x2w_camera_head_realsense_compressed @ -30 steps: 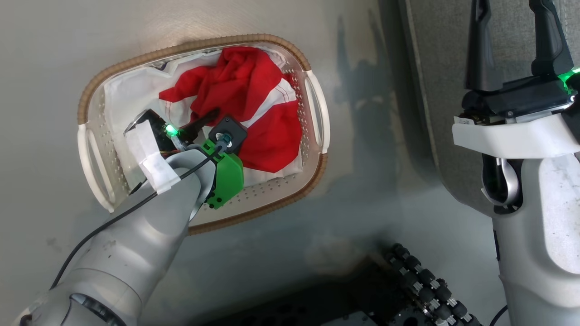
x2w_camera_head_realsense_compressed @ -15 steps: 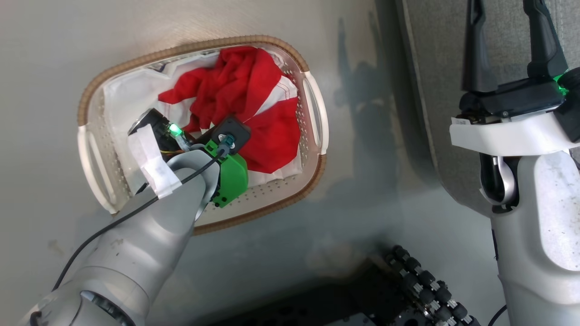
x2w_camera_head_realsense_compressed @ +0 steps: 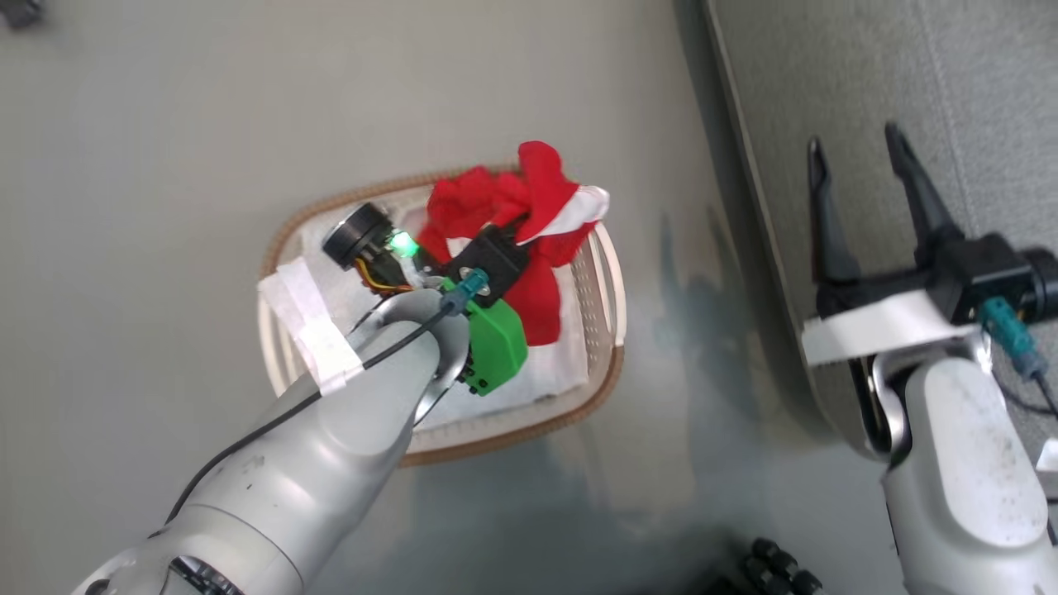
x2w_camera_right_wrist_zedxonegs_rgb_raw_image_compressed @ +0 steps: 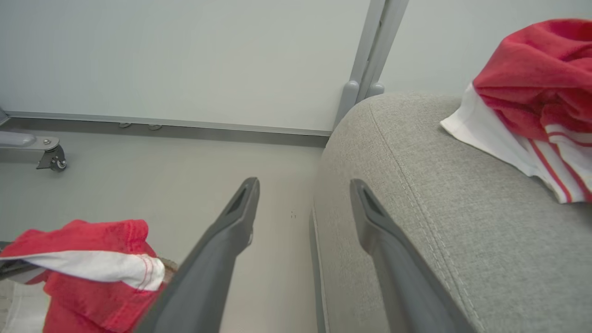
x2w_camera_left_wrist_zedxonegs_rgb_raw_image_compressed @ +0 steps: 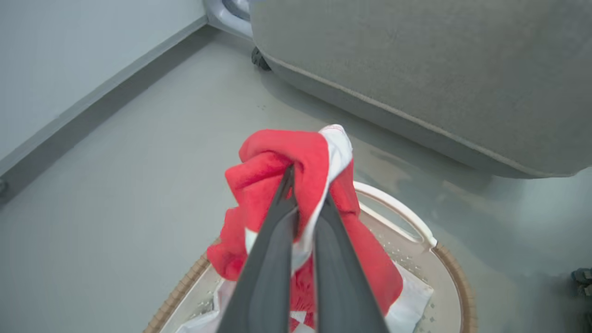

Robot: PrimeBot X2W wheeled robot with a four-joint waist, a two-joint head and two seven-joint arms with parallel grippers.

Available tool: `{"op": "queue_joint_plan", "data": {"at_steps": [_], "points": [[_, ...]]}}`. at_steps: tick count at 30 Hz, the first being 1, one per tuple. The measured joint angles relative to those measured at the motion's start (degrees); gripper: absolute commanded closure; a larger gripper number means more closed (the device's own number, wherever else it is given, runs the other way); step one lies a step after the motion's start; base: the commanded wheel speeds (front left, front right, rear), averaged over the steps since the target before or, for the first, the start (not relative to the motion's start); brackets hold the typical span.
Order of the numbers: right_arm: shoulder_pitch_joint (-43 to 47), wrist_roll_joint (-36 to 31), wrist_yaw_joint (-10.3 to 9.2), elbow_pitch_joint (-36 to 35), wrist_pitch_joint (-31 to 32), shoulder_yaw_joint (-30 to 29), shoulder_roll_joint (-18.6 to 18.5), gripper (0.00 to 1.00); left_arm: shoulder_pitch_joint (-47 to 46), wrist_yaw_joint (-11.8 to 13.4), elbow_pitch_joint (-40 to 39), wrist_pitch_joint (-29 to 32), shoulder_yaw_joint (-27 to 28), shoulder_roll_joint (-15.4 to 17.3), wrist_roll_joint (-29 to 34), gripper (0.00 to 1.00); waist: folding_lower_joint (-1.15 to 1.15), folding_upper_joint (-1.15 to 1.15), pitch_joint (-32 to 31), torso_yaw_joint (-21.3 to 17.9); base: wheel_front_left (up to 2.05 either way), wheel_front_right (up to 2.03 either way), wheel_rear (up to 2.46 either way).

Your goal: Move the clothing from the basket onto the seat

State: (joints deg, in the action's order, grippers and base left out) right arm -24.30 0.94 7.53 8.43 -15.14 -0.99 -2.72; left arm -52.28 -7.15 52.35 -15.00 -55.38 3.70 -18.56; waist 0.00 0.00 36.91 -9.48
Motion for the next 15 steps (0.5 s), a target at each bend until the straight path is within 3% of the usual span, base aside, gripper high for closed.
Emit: {"op": "queue_joint_plan", "data": {"at_steps": [10,15], "points": [[8.39,-0.16,0.00,5.11,0.00,-0.32,-0.02,0.00,-1.16,-0.25,-11.28,0.90,-5.78,4.01,-5.83,1.00,0.00,0.00,-13.76,3.37,0.00,0.00,0.00],[10.51,0.24,0.00,6.53,0.01,0.97,-0.03,0.00,-4.07,-0.25,-14.71,3.04,-5.99,6.24,-9.14,1.00,0.00,0.00,-20.60,4.55,0.00,0.00,0.00]]}}
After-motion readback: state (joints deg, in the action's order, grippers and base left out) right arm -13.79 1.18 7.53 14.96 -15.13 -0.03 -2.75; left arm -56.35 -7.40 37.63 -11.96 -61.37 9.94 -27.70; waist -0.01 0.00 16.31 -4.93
